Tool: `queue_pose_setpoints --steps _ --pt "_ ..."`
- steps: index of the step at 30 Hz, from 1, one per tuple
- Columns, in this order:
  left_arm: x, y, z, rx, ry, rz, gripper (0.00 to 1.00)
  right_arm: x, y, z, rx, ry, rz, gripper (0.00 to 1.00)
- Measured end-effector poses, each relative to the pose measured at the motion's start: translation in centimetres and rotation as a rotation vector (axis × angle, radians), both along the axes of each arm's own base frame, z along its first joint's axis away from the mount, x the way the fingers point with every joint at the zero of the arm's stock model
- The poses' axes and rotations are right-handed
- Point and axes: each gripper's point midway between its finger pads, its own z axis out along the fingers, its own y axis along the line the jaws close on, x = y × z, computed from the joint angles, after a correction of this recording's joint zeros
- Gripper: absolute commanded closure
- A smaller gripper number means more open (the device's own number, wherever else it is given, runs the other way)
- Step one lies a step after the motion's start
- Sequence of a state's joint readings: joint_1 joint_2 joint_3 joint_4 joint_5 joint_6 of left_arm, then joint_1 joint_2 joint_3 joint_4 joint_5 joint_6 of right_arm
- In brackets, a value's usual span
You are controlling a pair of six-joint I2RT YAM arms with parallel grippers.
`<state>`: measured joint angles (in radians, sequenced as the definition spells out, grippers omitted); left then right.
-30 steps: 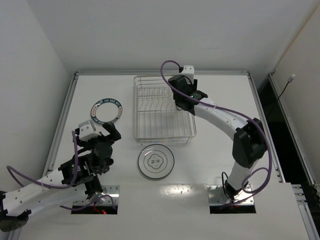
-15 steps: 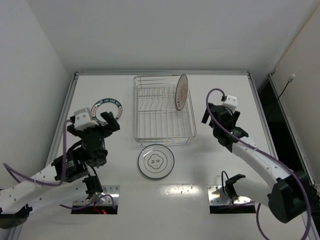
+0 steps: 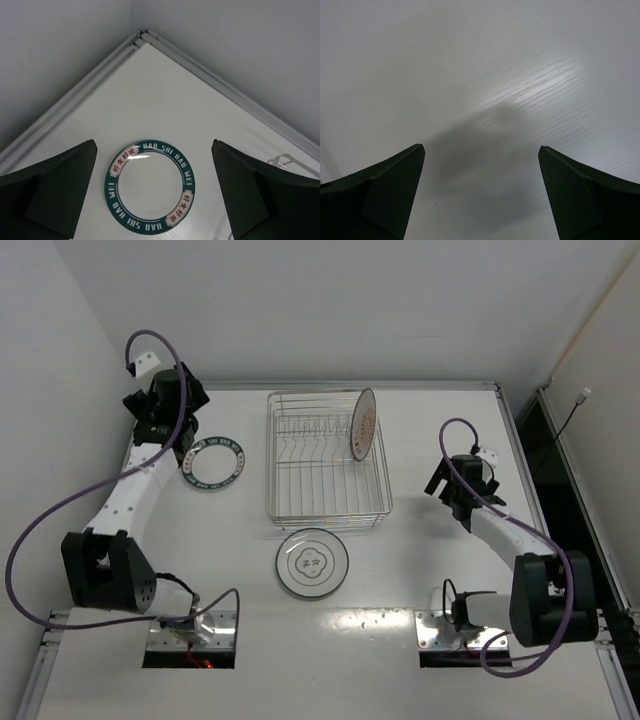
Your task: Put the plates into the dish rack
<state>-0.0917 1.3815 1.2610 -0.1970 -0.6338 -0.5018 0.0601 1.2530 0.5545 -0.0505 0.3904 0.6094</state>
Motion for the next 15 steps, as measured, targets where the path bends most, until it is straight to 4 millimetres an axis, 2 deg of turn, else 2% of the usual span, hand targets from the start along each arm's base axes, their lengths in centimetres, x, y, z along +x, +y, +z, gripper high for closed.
queue_pose_setpoints --steps 3,8,12,15 --pt "2.1 -0.3 -3.3 -0.054 0.062 -0.034 0.01 0.0 0.4 -1.5 0.045 0.036 0.024 0.04" --pt "5.8 -3.5 -9.3 -0.089 0.207 -0.154 0.01 0.3 1.3 -2.2 0.091 0.046 0.067 0.04" --pt "6.3 -7.1 -14.5 -0.061 0.35 -0.26 0.01 0.7 1.8 -2.0 0.109 0.028 0.089 0.04" --pt "6.7 -9.8 -17.0 -0.032 0.444 -0.322 0.01 0.8 2.0 -2.0 0.117 0.025 0.097 0.04"
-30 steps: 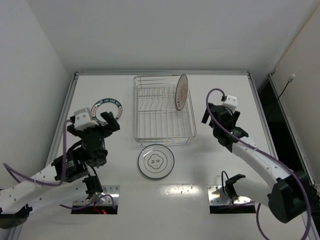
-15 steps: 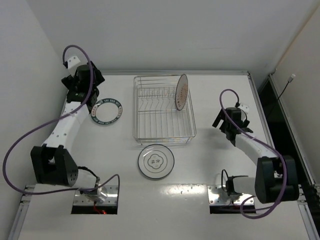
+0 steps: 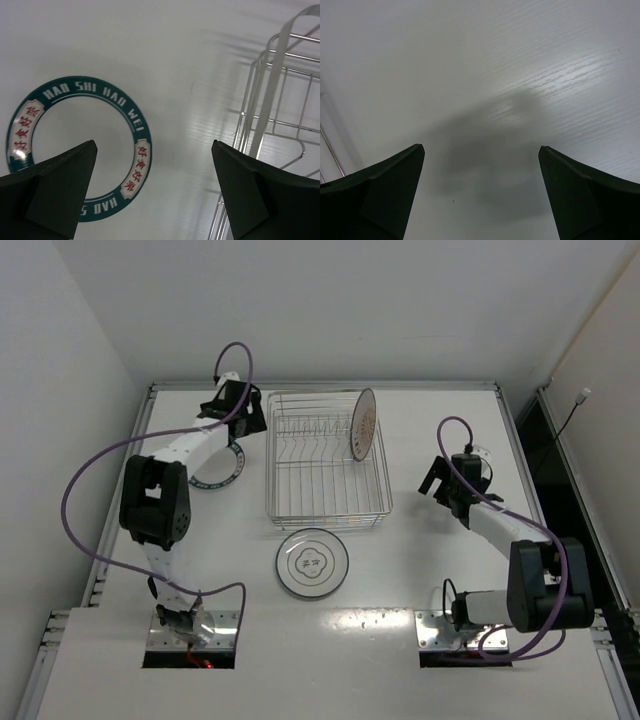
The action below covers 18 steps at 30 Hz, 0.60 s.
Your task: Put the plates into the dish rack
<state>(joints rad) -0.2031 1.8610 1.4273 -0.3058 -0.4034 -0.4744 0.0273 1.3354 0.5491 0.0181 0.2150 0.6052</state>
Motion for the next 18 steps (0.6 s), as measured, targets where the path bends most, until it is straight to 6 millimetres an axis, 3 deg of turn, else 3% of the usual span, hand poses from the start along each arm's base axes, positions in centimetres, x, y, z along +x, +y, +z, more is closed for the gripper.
queue_pose_setpoints --steps 4,12,18 --pt "1.0 -1.3 -2.2 0.017 0.056 -0.034 0.04 0.0 0.2 -0.2 0.007 0.004 0.008 0.04" --pt "-1.0 0.1 -5.1 0.054 0.175 -0.018 0.16 0.0 0.3 -0.3 0.009 0.008 0.014 0.04" --pt "-2.5 0.4 -9.6 0.09 0.315 -0.031 0.16 0.1 0.4 -0.6 0.013 0.018 0.018 0.04"
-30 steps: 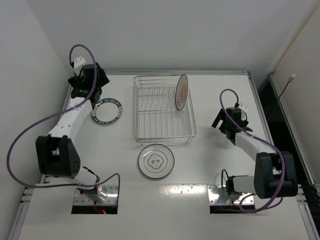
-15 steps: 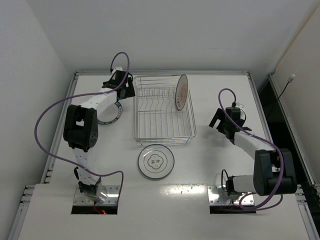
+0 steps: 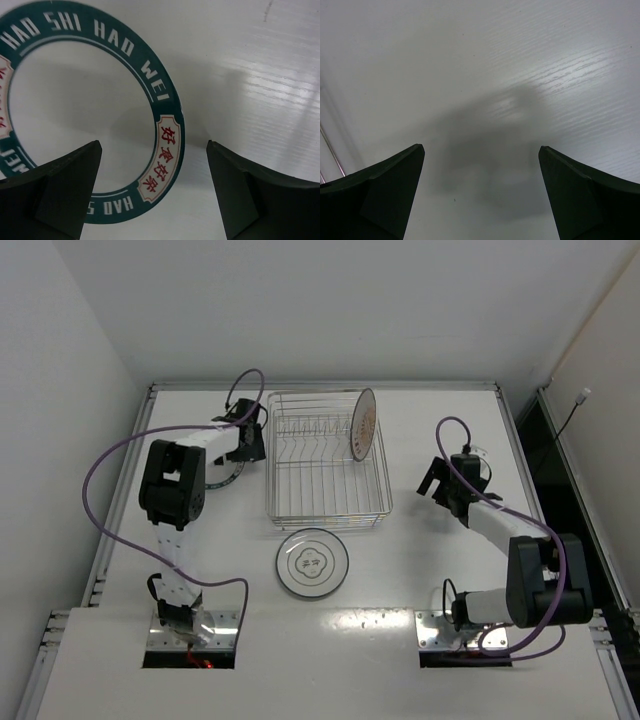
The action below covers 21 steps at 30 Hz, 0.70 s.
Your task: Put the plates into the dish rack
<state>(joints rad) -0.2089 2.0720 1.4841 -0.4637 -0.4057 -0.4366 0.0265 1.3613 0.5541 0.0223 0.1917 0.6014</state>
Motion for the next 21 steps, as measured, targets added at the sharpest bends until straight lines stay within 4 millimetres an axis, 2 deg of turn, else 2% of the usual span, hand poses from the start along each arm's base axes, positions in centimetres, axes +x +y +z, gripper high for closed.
queue_pose_setpoints --steps 1,5,8,9,12,15,16,18,21 --pt "-0.4 0.0 -0.8 0.001 0.025 -0.002 0.16 0.0 0.0 0.0 0.002 0.0 0.002 0.04" --pt "-0.2 0.2 -0.8 0.012 0.032 -0.006 0.21 0.0 0.2 -0.1 0.004 0.004 0.009 0.04" --pt "0.0 0.4 -0.8 0.016 0.04 -0.005 0.34 0.1 0.2 -0.1 0.002 0.007 0.013 0.04" --pt "0.0 0.5 -0.9 0.019 0.043 -0.005 0.44 0.1 0.2 -0.1 0.002 0.007 0.013 0.04" --pt "-0.2 1.1 -1.0 0.033 0.055 -0.003 0.52 0.1 0.2 -0.2 0.002 0.007 0.013 0.04" --pt "-0.6 1.8 -1.2 0.06 0.073 0.002 0.72 0.1 0.2 -0.3 0.002 0.011 0.013 0.04" --pt "-0.7 2.0 -1.2 0.071 0.079 0.003 0.86 0.1 0.2 -0.3 0.002 0.012 0.013 0.04" --pt "-0.9 2.7 -1.3 0.112 0.092 0.004 1.0 0.1 0.2 -0.4 0.002 0.014 0.013 0.04" --pt "-2.0 4.2 -1.5 0.207 0.14 -0.001 1.0 0.1 0.2 -0.4 0.002 0.016 0.014 0.04"
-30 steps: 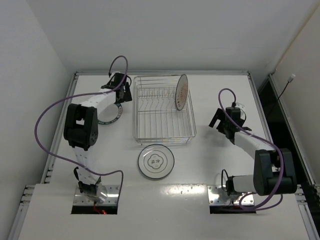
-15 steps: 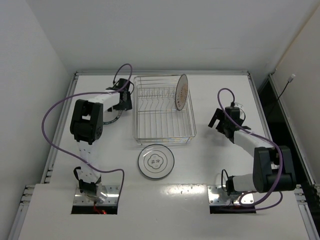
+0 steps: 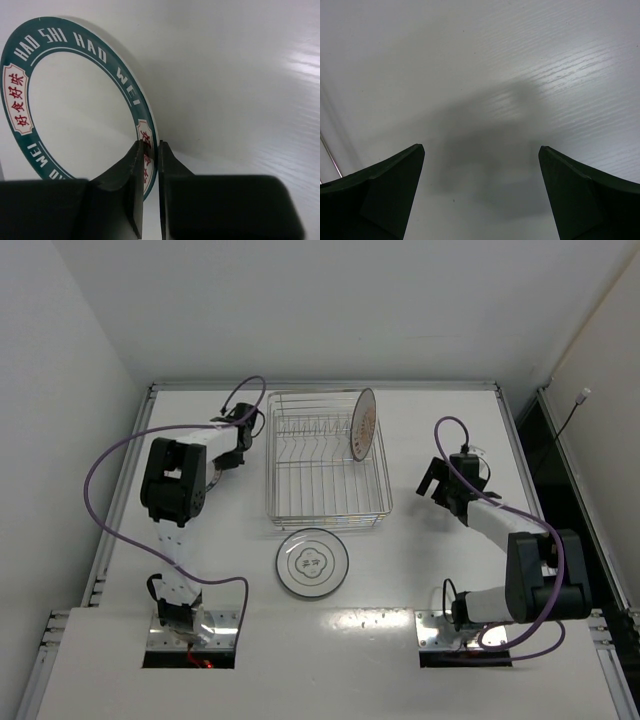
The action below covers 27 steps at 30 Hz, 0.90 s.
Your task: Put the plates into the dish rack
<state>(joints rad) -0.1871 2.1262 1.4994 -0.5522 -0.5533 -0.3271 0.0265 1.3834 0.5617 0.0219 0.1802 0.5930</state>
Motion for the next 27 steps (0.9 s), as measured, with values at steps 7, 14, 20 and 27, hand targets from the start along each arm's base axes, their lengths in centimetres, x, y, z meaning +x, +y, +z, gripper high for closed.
queue_pose_setpoints --steps 7,14,20,27 --pt "-1.0 0.9 0.3 0.044 0.017 0.024 1.0 0.0 0.0 0.0 -0.002 0.0 0.002 0.04" --pt "-1.5 0.1 7.5 -0.014 -0.127 0.057 1.0 0.0 0.0 0.0 -0.001 0.0 0.005 0.04" --pt "-0.6 -2.6 18.2 -0.089 -0.393 0.028 1.0 0.0 0.1 0.0 0.0 0.001 0.008 0.04" --pt "0.3 -7.0 27.3 -0.256 -0.62 -0.074 1.0 0.0 0.1 0.0 0.0 0.0 0.009 0.04"
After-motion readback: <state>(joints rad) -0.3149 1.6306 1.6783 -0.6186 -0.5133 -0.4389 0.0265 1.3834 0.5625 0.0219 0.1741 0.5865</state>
